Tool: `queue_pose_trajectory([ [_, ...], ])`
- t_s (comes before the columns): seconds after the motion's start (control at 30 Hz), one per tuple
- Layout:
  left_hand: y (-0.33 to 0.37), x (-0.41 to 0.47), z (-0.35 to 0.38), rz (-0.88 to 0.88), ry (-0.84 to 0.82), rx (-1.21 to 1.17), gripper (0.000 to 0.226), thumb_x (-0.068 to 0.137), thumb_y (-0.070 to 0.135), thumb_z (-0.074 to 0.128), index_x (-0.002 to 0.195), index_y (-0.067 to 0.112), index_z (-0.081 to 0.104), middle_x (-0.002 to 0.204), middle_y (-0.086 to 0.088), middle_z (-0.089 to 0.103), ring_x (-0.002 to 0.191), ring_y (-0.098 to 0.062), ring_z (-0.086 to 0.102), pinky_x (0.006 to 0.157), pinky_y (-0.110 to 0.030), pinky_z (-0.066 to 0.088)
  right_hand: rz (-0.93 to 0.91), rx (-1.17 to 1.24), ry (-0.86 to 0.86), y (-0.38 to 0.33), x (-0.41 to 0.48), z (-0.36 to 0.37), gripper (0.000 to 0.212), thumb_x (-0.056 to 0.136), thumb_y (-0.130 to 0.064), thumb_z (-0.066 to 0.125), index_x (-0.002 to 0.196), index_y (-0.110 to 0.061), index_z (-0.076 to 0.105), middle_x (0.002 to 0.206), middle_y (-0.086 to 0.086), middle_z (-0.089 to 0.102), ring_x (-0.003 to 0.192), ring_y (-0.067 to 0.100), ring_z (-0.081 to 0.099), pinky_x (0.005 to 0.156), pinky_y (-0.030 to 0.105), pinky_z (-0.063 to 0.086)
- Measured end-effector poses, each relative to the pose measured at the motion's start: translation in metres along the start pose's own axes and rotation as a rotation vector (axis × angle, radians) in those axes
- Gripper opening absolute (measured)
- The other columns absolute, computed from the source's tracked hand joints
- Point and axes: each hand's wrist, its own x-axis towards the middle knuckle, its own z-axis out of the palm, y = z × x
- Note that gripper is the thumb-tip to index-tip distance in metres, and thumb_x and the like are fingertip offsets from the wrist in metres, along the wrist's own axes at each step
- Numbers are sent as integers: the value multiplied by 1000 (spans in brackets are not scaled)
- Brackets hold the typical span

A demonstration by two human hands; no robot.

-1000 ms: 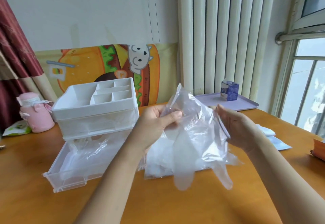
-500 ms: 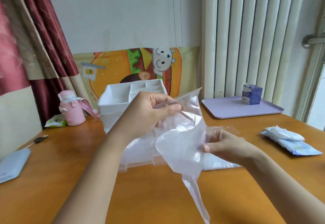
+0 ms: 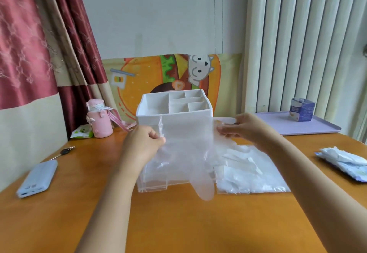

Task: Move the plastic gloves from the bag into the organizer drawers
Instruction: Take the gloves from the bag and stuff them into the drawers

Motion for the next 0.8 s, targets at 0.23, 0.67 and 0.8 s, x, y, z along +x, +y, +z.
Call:
queue_pose_trajectory([
  [0.23,-14,4,-1,-225,-123,279,31,83,24,69,65,11,48,68,-6,56,57,-19,48,43,-25,26,-73,-688,188,-6,20,69,39,77,-26,74,56,-6,48,54,3,46,57,25,41,49,28,26],
  [0.67,-14,17,10,-201,-190,663,22,93,8,53,113,13,61,115,-7,63,105,-26,62,72,-29,47,-143,-922,348,-30,4,62,24,92,-21,52,72,-9,50,70,5,53,69,27,47,54,31,34],
  [0.8,-12,18,15,-169,-212,761,30,89,2,53,116,12,60,118,-7,62,106,-26,61,71,-28,45,-104,-773,-281,-40,-14,89,30,94,-8,44,110,-11,69,111,7,68,102,25,62,81,26,48],
])
